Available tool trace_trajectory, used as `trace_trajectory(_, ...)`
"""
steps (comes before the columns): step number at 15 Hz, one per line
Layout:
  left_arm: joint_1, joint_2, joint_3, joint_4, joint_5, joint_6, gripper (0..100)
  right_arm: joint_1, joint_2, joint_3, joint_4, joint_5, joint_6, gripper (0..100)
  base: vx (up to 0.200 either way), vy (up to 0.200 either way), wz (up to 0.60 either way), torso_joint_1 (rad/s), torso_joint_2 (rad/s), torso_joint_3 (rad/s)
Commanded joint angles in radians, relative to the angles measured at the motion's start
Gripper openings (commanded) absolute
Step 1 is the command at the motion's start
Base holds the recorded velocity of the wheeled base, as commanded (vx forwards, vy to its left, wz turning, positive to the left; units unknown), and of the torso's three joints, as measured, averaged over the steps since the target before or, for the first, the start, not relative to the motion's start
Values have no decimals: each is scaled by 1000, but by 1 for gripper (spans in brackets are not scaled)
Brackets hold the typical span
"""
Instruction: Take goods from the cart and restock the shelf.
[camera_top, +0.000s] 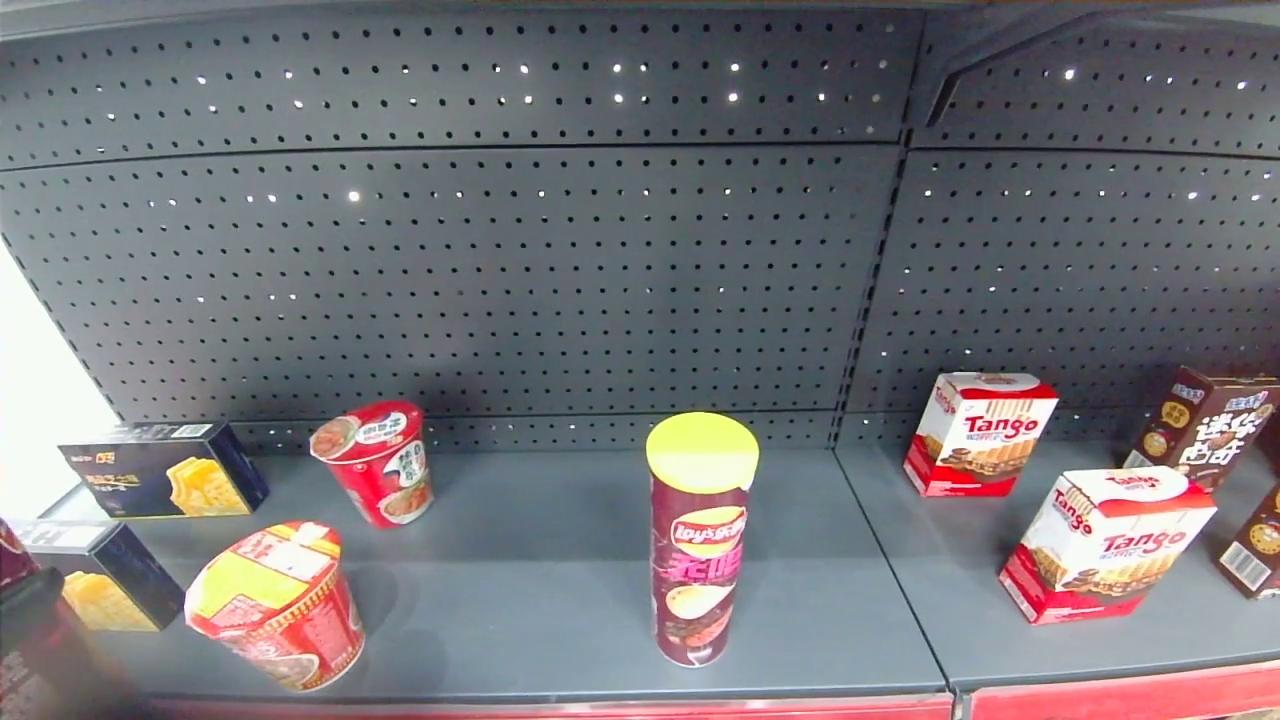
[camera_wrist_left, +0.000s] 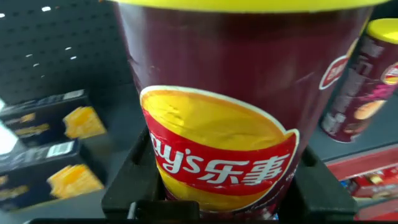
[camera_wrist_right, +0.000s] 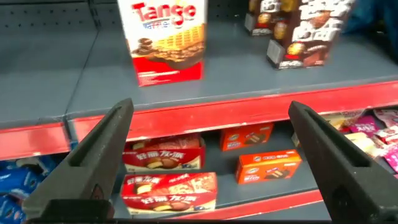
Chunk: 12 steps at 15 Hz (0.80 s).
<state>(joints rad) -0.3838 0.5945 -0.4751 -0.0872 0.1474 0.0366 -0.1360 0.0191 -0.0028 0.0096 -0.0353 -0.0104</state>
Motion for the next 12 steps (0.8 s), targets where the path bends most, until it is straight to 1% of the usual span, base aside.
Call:
trace_trajectory(1,0,15,4,1,-22,0,0,-1,5,0,0,0,0,100,0,0,0,0,0,0)
trace_trajectory(2,0,27,1,0,-28,0,0,-1,5,0,0,0,0,100,0,0,0,0,0,0)
trace_trajectory(3,0,33,-2,-2,-40,0,0,-1,5,0,0,0,0,100,0,0,-600,2,2,7)
trace_trajectory(5,0,41,0,-2,-71,0,0,-1,5,0,1,2,1,100,0,0,0,0,0,0)
trace_trajectory(7,0,42,-2,-2,-114,2,0,-1,5,0,1,2,3,100,0,0,0,0,0,0)
trace_trajectory(10,0,110,-63,-3,-201,0,0,-1,5,0,1,2,3,100,0,0,0,0,0,0)
trace_trajectory(11,0,125,-74,-6,-210,0,0,-1,5,0,1,2,3,100,0,0,0,0,0,0)
trace_trajectory(12,0,173,-100,-23,-238,-6,0,-1,5,0,1,2,3,100,0,0,0,0,0,0)
